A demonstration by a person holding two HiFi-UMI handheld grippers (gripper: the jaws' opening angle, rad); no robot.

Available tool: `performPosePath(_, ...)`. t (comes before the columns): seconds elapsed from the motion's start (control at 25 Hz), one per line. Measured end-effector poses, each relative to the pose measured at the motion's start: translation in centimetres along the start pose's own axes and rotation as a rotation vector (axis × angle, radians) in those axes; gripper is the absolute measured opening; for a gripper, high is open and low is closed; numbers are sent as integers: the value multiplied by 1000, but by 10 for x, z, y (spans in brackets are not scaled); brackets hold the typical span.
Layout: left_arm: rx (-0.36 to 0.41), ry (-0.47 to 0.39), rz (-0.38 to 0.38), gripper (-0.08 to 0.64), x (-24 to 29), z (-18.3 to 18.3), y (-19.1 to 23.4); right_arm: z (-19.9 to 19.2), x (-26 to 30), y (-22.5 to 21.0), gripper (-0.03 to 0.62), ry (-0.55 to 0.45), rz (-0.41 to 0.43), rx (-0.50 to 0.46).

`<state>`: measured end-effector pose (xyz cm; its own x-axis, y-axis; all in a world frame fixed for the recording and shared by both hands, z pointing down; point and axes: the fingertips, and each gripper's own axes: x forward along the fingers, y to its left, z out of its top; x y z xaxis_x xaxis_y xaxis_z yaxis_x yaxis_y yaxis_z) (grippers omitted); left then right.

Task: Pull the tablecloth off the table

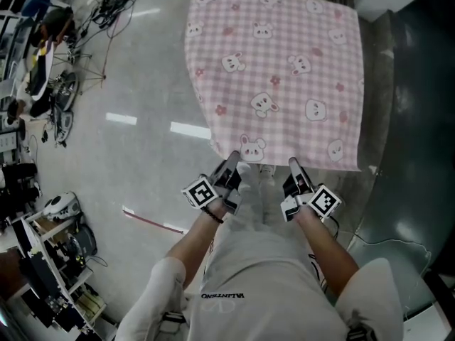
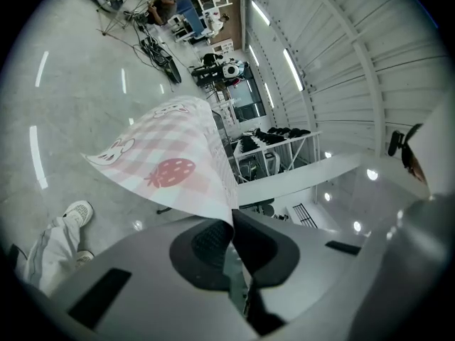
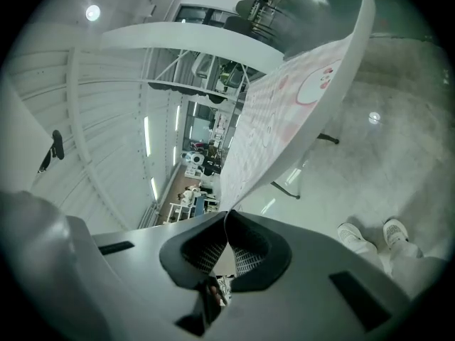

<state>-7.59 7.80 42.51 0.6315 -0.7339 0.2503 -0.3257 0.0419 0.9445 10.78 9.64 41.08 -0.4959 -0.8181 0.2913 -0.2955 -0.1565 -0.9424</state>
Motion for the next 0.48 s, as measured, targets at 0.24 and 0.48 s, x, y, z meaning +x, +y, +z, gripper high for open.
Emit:
performPosePath(0.24,41,11,6,3,2,4,10,0,11,-4,11,15,33,-50)
performPosePath(0.48,96,10,-59,3,-8,16,-42,5,-4,36,11,41,64,-101)
